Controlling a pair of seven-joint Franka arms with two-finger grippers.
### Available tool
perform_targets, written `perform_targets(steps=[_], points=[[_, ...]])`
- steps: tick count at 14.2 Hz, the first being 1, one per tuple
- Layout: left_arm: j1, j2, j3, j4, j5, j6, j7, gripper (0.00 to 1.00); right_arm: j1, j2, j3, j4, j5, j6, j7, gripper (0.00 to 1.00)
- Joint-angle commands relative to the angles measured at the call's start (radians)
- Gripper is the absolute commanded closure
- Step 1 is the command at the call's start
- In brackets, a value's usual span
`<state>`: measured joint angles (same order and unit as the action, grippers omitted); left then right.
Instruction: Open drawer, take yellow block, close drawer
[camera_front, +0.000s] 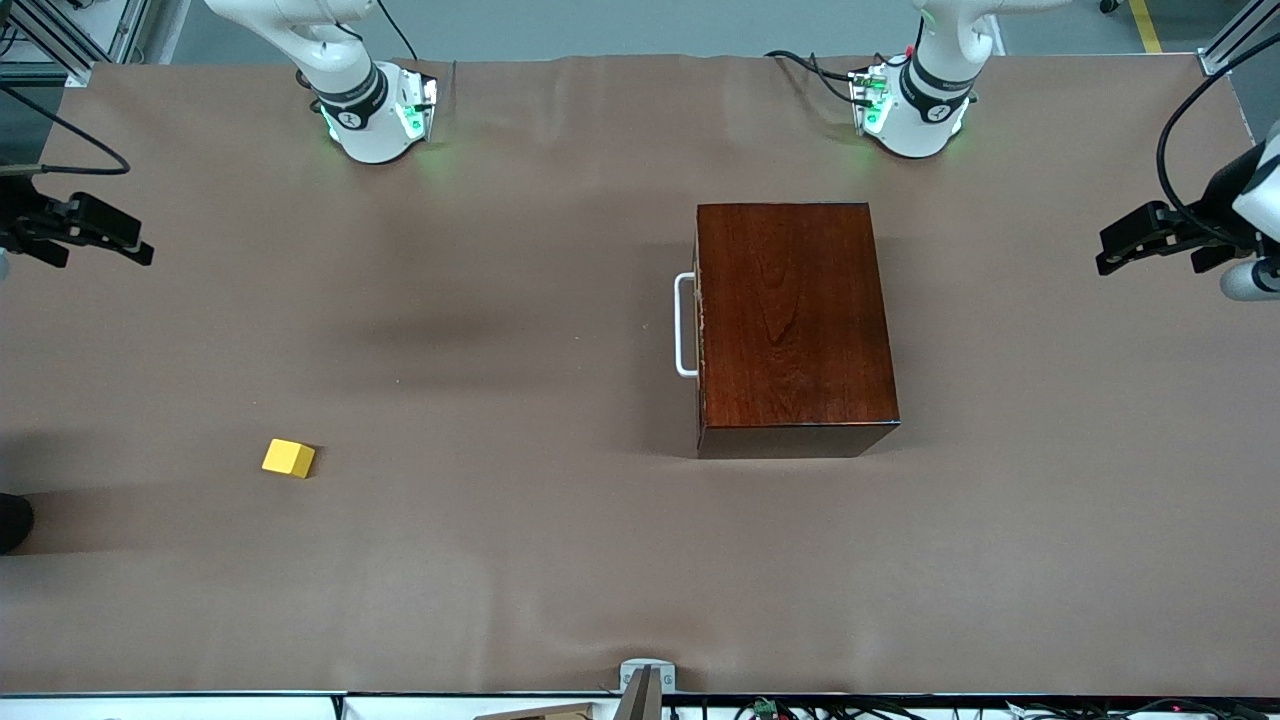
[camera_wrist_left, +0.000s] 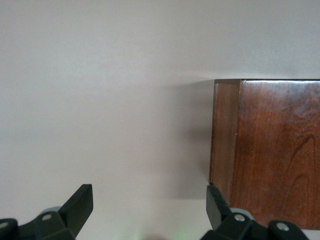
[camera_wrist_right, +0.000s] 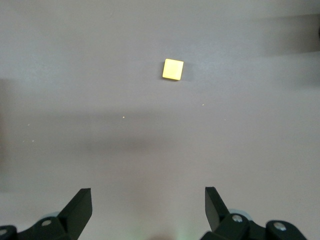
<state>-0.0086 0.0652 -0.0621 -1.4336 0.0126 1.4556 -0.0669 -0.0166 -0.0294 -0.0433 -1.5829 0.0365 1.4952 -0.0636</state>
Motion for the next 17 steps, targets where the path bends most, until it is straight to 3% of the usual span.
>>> perform_targets(steps=[1,17], points=[[-0.014,-0.045,0.013,-0.047,-0.042,0.023,0.010,0.00,0.012,0.003,-0.001,0.050,-0.012,-0.036,0.016,0.00],[-0.011,-0.038,0.016,-0.044,-0.039,0.026,0.007,0.00,0.003,0.025,-0.004,0.083,-0.013,-0.070,0.005,0.00]])
